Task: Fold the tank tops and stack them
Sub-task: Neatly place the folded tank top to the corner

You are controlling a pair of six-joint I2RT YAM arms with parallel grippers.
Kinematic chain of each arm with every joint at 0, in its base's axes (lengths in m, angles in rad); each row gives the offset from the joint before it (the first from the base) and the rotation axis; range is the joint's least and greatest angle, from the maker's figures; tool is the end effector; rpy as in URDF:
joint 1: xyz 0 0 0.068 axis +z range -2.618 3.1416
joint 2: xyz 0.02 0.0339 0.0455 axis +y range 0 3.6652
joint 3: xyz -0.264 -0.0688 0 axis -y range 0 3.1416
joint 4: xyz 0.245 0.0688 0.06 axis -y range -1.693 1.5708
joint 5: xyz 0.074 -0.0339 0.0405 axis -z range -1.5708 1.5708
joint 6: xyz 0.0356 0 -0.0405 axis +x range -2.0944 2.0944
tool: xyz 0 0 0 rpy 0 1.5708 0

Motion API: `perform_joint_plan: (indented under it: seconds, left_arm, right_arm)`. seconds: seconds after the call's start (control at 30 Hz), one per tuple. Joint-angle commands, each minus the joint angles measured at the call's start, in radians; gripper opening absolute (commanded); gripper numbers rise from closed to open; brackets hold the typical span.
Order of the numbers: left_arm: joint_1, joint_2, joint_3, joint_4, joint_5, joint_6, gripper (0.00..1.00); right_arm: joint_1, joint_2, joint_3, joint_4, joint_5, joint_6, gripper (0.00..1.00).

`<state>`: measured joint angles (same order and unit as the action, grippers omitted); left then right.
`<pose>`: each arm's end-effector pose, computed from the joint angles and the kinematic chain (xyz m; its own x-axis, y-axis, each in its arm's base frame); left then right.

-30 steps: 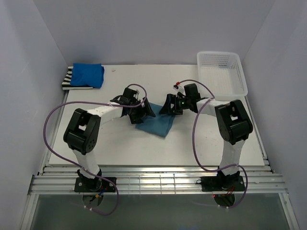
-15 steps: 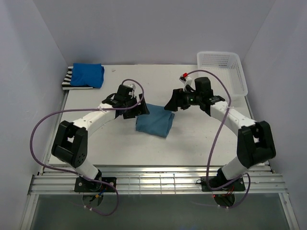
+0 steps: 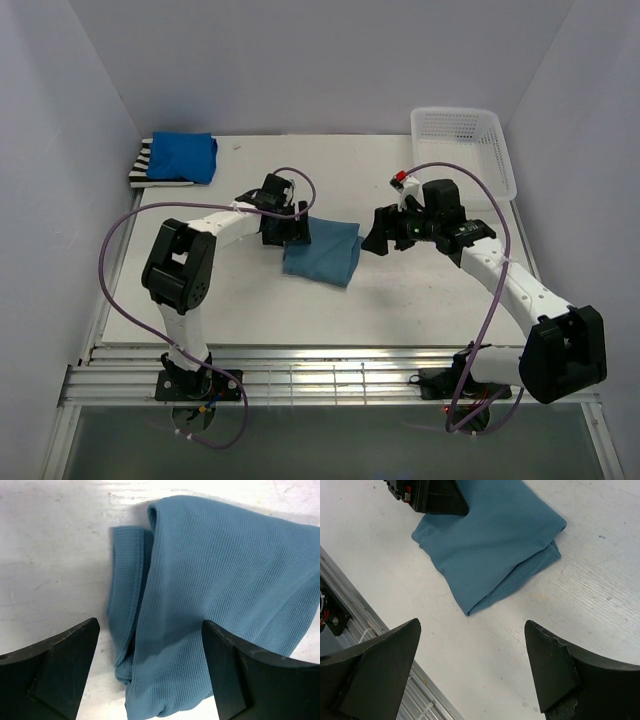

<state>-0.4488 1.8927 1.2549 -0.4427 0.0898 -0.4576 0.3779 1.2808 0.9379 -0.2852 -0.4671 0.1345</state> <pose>0.3479 -0.1711 0.1697 -0.9208 -0.0450 -0.3875 0.0707 0.9577 -0.2790 0.2553 0.1186 0.2784 -0.6308 -0.1216 -0.7664 -0.5888 0.7182 0.3707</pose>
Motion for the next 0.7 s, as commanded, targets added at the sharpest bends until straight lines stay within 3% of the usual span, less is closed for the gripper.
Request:
perform_joint_plan:
  seconds: [0.0,0.1,0.2,0.3,0.33,0.37,0.47,0.67]
  left_arm:
    - [0.002,0.032,0.003,-0.025,0.049,0.022,0.88]
    - [-0.013,0.025,-0.049,0.018,0.175,0.059,0.74]
    - [-0.05,-0.003,-0.081,0.044,0.189,0.085,0.65]
    - [-0.051,-0.003,-0.077,0.027,0.16,0.08,0.28]
    - [-0.051,-0.003,-0.056,0.018,0.124,0.082,0.06]
    - [-0.051,-0.004,-0.042,0.003,0.099,0.083,0.0]
    - [-0.051,-0.026,0.02,-0.011,0.026,0.164,0.0]
    - [-0.025,-0.113,0.032,0.113,-0.235,0.512,0.0]
  right_arm:
    - [-0.002,-0.049,-0.001,-0.032,0.051,-0.038,0.9]
    - [-0.002,-0.057,-0.011,-0.019,0.082,-0.062,0.9]
    - [-0.004,-0.032,-0.01,-0.022,0.145,-0.075,0.9]
    - [-0.004,-0.021,-0.007,-0.017,0.15,-0.084,0.9]
    - [-0.004,-0.018,0.001,-0.017,0.15,-0.087,0.9]
    - [-0.005,-0.017,0.002,-0.019,0.157,-0.087,0.9]
    - [-0.004,-0.017,0.007,-0.017,0.18,-0.099,0.9]
    - [-0.007,-0.032,0.001,-0.017,0.235,-0.124,0.9]
